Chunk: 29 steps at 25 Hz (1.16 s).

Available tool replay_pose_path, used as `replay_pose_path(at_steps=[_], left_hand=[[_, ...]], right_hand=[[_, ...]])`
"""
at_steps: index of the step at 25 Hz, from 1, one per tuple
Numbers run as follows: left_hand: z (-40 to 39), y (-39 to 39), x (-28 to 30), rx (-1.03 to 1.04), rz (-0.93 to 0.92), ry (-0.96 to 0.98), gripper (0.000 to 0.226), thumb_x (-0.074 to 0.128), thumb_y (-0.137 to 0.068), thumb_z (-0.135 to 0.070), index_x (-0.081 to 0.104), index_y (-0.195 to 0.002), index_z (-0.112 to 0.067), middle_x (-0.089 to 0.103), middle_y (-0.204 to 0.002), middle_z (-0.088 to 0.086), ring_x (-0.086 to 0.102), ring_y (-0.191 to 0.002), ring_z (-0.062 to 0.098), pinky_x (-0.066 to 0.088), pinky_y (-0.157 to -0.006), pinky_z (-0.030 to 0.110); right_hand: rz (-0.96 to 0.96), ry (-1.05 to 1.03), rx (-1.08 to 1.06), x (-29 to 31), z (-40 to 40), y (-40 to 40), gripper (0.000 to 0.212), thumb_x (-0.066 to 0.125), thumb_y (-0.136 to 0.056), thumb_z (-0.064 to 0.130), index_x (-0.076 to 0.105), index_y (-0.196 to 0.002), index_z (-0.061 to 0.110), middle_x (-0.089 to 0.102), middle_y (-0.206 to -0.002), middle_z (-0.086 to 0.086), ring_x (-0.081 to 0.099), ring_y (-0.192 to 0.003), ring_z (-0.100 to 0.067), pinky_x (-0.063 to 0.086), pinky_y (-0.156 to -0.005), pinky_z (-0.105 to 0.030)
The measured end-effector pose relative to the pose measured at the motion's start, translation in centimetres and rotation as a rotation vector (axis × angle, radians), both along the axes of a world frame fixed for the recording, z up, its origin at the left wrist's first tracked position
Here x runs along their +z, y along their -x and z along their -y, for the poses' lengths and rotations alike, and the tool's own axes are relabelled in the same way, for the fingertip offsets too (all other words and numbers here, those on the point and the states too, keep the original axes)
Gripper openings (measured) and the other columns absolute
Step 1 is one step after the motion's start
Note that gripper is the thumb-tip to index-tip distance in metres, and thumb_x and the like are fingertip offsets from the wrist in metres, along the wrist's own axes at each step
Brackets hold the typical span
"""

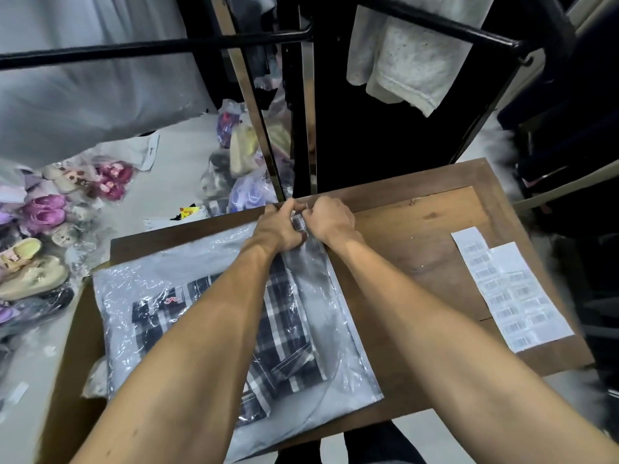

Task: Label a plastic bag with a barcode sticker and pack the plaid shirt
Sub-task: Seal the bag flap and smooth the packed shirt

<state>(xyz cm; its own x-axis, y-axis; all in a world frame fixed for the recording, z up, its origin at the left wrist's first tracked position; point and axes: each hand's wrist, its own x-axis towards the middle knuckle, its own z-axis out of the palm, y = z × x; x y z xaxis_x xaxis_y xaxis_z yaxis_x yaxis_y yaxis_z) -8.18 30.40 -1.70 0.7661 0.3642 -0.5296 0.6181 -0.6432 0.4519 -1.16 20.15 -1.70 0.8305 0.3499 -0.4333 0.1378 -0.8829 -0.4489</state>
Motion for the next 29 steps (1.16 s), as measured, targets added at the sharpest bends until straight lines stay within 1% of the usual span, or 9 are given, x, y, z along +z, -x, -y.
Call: replay_pose_path(at_steps=[8, 12, 18, 21, 23, 24, 26, 27, 29], left_hand=[[0.1, 0.6, -0.3, -0.027, 0.026, -0.027, 0.053, 0.067, -0.09, -0.032, 0.047, -0.138, -0.041, 0.038, -0.12, 0.009, 0.051, -0.12, 0.036, 0.044, -0.108, 0.039], [0.3, 0.8, -0.4, -0.025, 0.032, -0.035, 0.055, 0.066, -0.093, -0.029, 0.045, -0.141, -0.042, 0.037, -0.128, 0.012, 0.044, -0.127, 0.035, 0.04, -0.109, 0.04], [0.5, 1.5, -0.1, -0.059, 0.047, -0.032, 0.059, 0.061, -0.098, -0.036, 0.037, -0.152, -0.04, 0.033, -0.14, 0.014, 0.034, -0.137, 0.037, 0.033, -0.119, 0.046], [0.3, 1.9, 0.6, -0.095, 0.041, 0.03, 0.072, 0.063, -0.095, -0.039, 0.027, -0.157, -0.043, 0.032, -0.139, 0.013, 0.032, -0.138, 0.035, 0.03, -0.118, 0.045], [0.5, 2.9, 1.0, -0.113, 0.055, 0.088, 0.089, 0.069, -0.09, -0.039, 0.014, -0.16, -0.043, 0.033, -0.136, 0.009, 0.031, -0.136, 0.032, 0.03, -0.119, 0.043], [0.8, 3.7, 1.1, -0.142, 0.057, 0.093, 0.098, 0.072, -0.087, -0.039, 0.006, -0.161, -0.042, 0.032, -0.14, 0.009, 0.029, -0.139, 0.031, 0.031, -0.12, 0.043], [2.1, 5.5, 1.0, -0.249, 0.014, 0.037, 0.113, 0.078, -0.08, -0.043, -0.001, -0.162, -0.038, 0.02, -0.16, 0.009, 0.017, -0.15, 0.033, 0.026, -0.124, 0.044], [3.0, 6.3, 0.8, -0.304, -0.011, -0.015, 0.117, 0.079, -0.077, -0.049, -0.001, -0.162, -0.037, 0.01, -0.166, 0.01, 0.009, -0.153, 0.035, 0.021, -0.125, 0.046], [4.4, 7.3, 0.4, -0.369, -0.04, -0.117, 0.119, 0.076, -0.075, -0.06, -0.001, -0.162, -0.036, -0.006, -0.169, 0.015, -0.004, -0.156, 0.037, 0.009, -0.127, 0.049]], right_hand=[[-0.007, -0.017, -0.027, -1.2, 1.4, 2.1, 0.037, 0.057, -0.097, 0.04, 0.077, -0.092, 0.009, 0.077, -0.097, -0.015, 0.072, -0.095, -0.036, 0.05, -0.074, -0.035], [0.018, 0.042, 0.001, -0.7, 2.1, 3.5, 0.038, 0.053, -0.101, 0.041, 0.075, -0.091, 0.012, 0.076, -0.095, -0.011, 0.071, -0.091, -0.034, 0.049, -0.076, -0.037], [0.036, 0.2, 0.032, -0.6, 4.5, 5.8, 0.048, 0.044, -0.105, 0.052, 0.075, -0.1, 0.014, 0.075, -0.098, -0.009, 0.071, -0.09, -0.031, 0.05, -0.077, -0.038], [-0.025, 0.121, -0.014, -0.6, 4.9, 5.9, 0.043, 0.049, -0.104, 0.046, 0.075, -0.101, 0.011, 0.075, -0.099, -0.011, 0.072, -0.093, -0.032, 0.055, -0.084, -0.039], [-0.124, -0.024, -0.068, -0.7, 5.1, 5.6, 0.032, 0.056, -0.103, 0.036, 0.072, -0.101, 0.009, 0.074, -0.099, -0.01, 0.072, -0.093, -0.031, 0.058, -0.089, -0.043], [-0.141, -0.101, -0.094, -0.7, 5.3, 5.4, 0.025, 0.06, -0.101, 0.031, 0.07, -0.104, 0.008, 0.074, -0.103, -0.009, 0.072, -0.096, -0.029, 0.057, -0.093, -0.044], [-0.122, -0.188, -0.124, 0.1, 5.9, 5.2, 0.024, 0.065, -0.098, 0.027, 0.066, -0.114, 0.009, 0.072, -0.112, -0.007, 0.067, -0.105, -0.025, 0.052, -0.097, -0.039], [-0.118, -0.212, -0.138, 0.6, 6.2, 5.2, 0.027, 0.067, -0.097, 0.029, 0.065, -0.116, 0.01, 0.072, -0.115, -0.008, 0.066, -0.108, -0.026, 0.05, -0.095, -0.035], [-0.119, -0.225, -0.159, 0.8, 6.3, 5.3, 0.029, 0.069, -0.095, 0.032, 0.062, -0.115, 0.012, 0.072, -0.115, -0.01, 0.066, -0.109, -0.029, 0.048, -0.09, -0.034]])
